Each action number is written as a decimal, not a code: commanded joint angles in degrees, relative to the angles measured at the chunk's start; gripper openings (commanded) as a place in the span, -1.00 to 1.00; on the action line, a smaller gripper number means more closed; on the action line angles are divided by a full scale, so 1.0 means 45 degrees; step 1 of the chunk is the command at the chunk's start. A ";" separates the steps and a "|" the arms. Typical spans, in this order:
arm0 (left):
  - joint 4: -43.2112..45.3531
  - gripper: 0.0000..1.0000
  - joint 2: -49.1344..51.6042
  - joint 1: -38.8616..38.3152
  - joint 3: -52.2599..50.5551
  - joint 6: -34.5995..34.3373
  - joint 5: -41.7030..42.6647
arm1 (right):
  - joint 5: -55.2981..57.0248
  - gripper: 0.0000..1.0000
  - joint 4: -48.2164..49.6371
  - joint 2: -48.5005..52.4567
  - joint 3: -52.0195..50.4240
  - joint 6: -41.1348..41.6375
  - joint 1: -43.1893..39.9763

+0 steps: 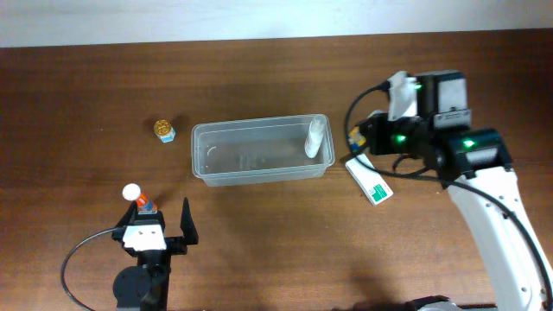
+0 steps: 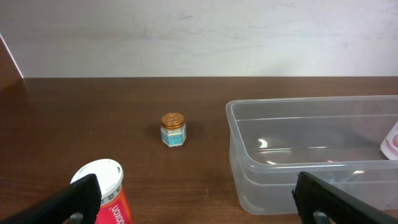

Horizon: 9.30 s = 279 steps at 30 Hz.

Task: Pack container
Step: 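Carry the dark bottle with the right gripper over the container, then lower the dark bottle into the container beside the spray bottle, release, then move the right gripper over the white-green medicine box, then grasp the medicine box at its end with the right gripper, then lift and carry the medicine box over the container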

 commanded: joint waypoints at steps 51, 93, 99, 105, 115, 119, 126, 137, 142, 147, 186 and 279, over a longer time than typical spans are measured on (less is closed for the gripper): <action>0.0010 0.99 -0.0078 0.0078 -0.0121 0.0053 0.0136 | 0.5513 -0.65 0.3254 0.5416 0.0058 0.1593 0.4843; 0.0005 0.99 -0.0078 0.0078 -0.0121 0.0053 0.0136 | 0.5892 -0.28 0.3337 0.6212 -0.0039 0.1530 0.5003; 0.0010 0.99 -0.0078 0.0078 -0.0121 0.0053 0.0136 | 0.5892 -0.14 0.3191 0.5790 0.0000 0.1530 0.5003; 0.0010 0.99 -0.0078 0.0078 -0.0121 0.0053 0.0136 | 0.5897 -0.07 0.3109 0.4488 0.0019 0.1481 0.5003; 0.0010 0.99 -0.0078 0.0078 -0.0121 0.0053 0.0136 | 0.6387 0.07 0.2361 0.1676 0.0316 0.1443 0.4983; 0.0010 0.99 -0.0078 0.0078 -0.0121 0.0053 0.0136 | 0.7121 0.29 0.0782 0.0432 0.0413 0.1525 0.4614; 0.0010 0.99 -0.0078 0.0078 -0.0121 0.0053 0.0136 | 0.6557 0.45 -0.2569 -0.0529 0.0413 0.1919 0.2866; 0.0010 0.99 -0.0078 0.0078 -0.0121 0.0053 0.0136 | 0.5799 0.53 -0.2803 -0.0340 -0.1384 0.1501 0.1666; 0.0010 0.99 -0.0078 0.0078 -0.0121 0.0053 0.0136 | 0.4595 0.54 -0.0457 -0.0131 -0.3313 0.0622 0.1122; 0.0010 0.99 -0.0078 0.0078 -0.0121 0.0053 0.0136 | 0.4299 0.54 0.1462 0.0296 -0.4677 0.0374 0.0491; 0.0010 0.99 -0.0078 0.0078 -0.0121 0.0053 0.0136 | 0.2939 0.35 0.3793 0.4148 -0.5387 -0.3201 -0.1219; 0.0010 0.99 -0.0078 0.0078 -0.0121 0.0053 0.0136 | 0.4226 -0.13 0.4833 0.4148 -0.0291 -0.5241 0.6178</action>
